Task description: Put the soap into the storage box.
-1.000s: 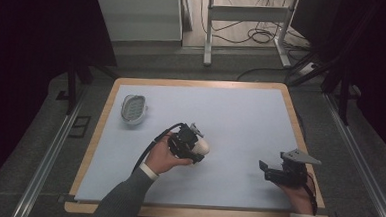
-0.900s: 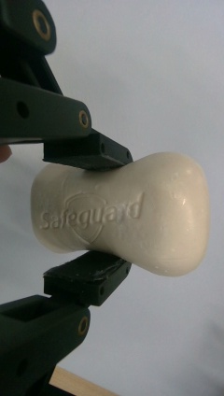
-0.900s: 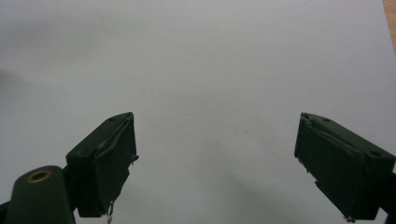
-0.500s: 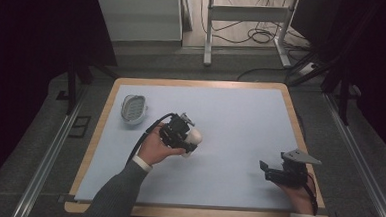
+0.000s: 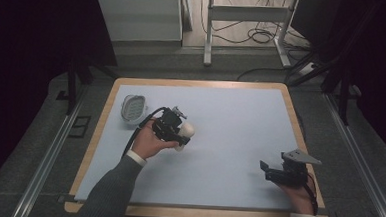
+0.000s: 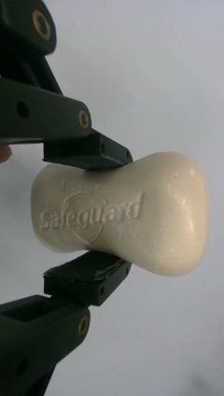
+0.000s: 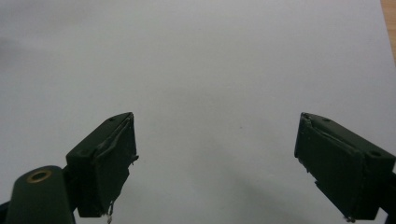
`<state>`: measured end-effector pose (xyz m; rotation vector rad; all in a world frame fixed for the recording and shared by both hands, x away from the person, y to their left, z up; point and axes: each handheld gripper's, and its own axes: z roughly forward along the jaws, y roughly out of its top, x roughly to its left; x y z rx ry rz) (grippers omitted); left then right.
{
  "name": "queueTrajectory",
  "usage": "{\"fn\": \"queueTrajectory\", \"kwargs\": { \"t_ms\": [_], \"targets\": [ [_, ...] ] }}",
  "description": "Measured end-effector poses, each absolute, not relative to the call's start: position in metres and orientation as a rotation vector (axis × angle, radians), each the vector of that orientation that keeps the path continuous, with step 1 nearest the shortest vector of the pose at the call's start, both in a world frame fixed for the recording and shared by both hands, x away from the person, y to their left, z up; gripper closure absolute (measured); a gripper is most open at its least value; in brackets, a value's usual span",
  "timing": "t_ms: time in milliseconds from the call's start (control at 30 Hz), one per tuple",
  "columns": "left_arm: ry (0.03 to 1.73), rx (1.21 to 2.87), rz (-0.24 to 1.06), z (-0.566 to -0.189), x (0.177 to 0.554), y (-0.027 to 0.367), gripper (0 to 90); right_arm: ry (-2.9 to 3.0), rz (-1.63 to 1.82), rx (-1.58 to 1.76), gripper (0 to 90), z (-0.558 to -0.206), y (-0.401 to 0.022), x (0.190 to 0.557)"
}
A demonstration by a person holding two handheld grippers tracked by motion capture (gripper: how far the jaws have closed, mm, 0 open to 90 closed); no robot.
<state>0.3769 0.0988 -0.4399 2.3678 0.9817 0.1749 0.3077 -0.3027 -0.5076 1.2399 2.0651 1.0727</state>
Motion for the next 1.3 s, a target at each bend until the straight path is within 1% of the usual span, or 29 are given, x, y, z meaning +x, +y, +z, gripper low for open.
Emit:
{"fn": "queueTrajectory", "kwargs": {
  "t_ms": [733, 1300],
  "targets": [
    [1.063, 2.320, 0.237, -0.428, 0.388, 0.135, 49.7, 2.062, 1.062, 1.249, 12.5, -0.509, -0.303, 0.308],
    [1.143, 2.312, 0.285, -0.421, 0.398, 0.163, 49.6, 2.068, 1.053, 1.250, 12.5, -0.510, -0.303, 0.309]
  ]
}}
